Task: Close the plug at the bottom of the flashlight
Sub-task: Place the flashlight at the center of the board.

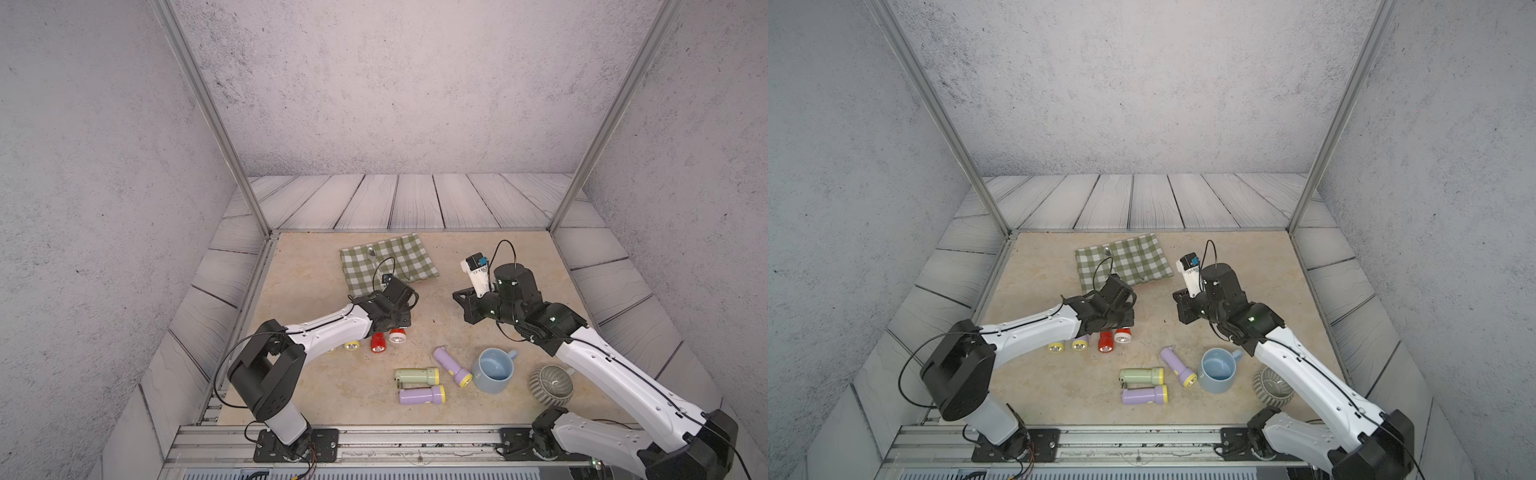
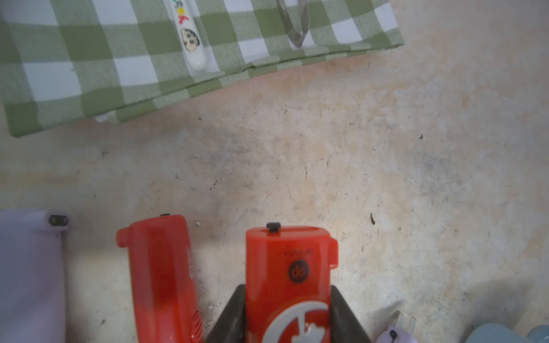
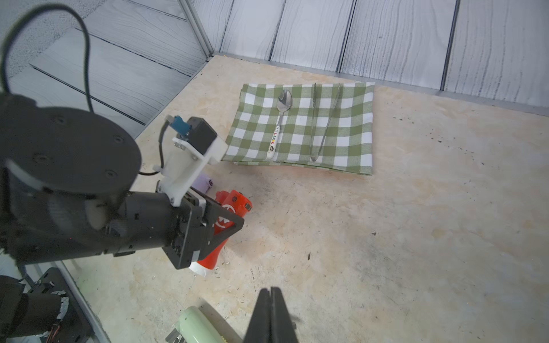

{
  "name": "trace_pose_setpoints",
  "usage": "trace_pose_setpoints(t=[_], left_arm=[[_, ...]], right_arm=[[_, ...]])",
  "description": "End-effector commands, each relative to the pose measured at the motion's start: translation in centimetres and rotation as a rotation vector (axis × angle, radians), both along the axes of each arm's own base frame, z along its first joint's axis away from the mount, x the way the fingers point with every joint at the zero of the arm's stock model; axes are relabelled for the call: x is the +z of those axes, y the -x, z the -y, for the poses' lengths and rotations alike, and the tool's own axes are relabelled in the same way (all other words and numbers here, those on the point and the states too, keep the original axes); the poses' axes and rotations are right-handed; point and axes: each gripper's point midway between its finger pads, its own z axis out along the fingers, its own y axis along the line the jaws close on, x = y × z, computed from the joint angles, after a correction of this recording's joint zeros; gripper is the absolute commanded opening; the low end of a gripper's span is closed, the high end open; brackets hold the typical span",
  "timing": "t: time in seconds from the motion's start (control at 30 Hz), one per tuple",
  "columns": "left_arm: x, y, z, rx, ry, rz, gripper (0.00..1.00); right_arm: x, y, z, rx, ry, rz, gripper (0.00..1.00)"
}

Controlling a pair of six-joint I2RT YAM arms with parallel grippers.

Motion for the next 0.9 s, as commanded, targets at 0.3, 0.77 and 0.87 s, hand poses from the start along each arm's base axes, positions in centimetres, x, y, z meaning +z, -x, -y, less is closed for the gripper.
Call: trace_pose_setpoints(t=[0.3,0.77,0.87], left_arm=[[-3.3,-1.3,0.6,0.047,-0.042,-0.042,0.03],[-5.4,-1.7,-0.6,0.081,-0.066,-0.089,0.24],[-5.5,-1.7,-0.7,0.085,-0.066,-0.091,0.31]], right_arm=[[0.2,0.2,0.6,-0.023,-0.005,0.005,0.08],[-0.1,0.3,0.4,-0.016,-0.009,-0.010,0.11],[-0.1,0.3,0.3,-0.015,-0.008,-0.011,0.12]])
